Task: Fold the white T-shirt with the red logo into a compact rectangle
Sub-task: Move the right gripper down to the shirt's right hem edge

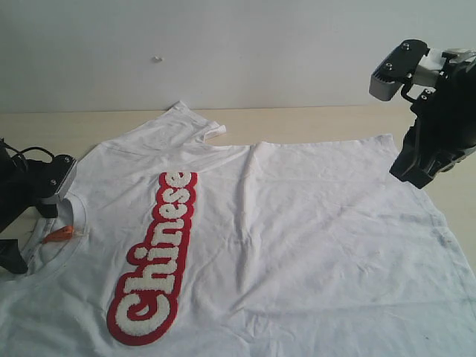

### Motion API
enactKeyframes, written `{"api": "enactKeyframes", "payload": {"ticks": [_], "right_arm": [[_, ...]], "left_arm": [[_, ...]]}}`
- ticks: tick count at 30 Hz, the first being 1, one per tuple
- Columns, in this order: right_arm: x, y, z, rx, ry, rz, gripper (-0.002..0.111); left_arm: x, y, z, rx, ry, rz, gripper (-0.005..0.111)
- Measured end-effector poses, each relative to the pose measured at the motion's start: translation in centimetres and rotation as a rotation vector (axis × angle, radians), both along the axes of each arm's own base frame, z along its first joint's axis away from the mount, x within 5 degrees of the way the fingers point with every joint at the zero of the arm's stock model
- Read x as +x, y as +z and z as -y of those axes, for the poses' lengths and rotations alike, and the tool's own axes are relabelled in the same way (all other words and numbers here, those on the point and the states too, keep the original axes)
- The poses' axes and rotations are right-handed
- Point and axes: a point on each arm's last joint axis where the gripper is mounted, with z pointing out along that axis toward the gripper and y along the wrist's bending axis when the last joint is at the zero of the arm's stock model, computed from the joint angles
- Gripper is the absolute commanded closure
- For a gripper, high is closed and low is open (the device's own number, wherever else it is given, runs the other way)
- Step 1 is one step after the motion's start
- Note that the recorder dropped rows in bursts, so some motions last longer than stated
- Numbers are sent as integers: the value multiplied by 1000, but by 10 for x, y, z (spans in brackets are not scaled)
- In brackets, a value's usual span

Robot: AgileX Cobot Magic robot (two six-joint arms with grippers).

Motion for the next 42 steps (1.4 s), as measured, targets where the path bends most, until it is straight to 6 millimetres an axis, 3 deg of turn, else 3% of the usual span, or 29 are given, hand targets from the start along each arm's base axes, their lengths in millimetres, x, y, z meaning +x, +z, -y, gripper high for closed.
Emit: {"api": "enactKeyframes", "payload": {"ticks": [2, 4, 7, 8, 11, 15, 23, 27, 32, 36, 42], "right_arm": [[1, 0, 0, 3, -11, 13, 85], [3, 1, 1, -10, -15, 33, 75], [5, 0, 8, -74, -71, 44, 43], [5, 0, 12, -101, -105, 42, 27], [4, 0, 22, -219, -150, 37, 3], [6, 0, 19, -206, -122, 57, 4], [2, 0, 5, -119, 113, 47, 4], [-3, -2, 5, -198, 370, 23, 4], [-2, -2, 7, -245, 429, 39, 4], [-6, -4, 8, -314, 681, 22, 4], [18, -21, 15, -389, 544, 86, 4]], "left_arm": [[0, 0, 0, 0, 0, 0, 1], [0, 0, 0, 0, 0, -2, 1], [0, 0, 0, 0, 0, -2, 1], [0, 0, 0, 0, 0, -2, 1], [0, 0, 0, 0, 0, -2, 1], [0, 0, 0, 0, 0, -2, 1], [0, 0, 0, 0, 0, -2, 1], [0, 0, 0, 0, 0, -2, 1], [0, 0, 0, 0, 0, -2, 1], [0, 0, 0, 0, 0, -2, 1], [0, 0, 0, 0, 0, -2, 1]]}}
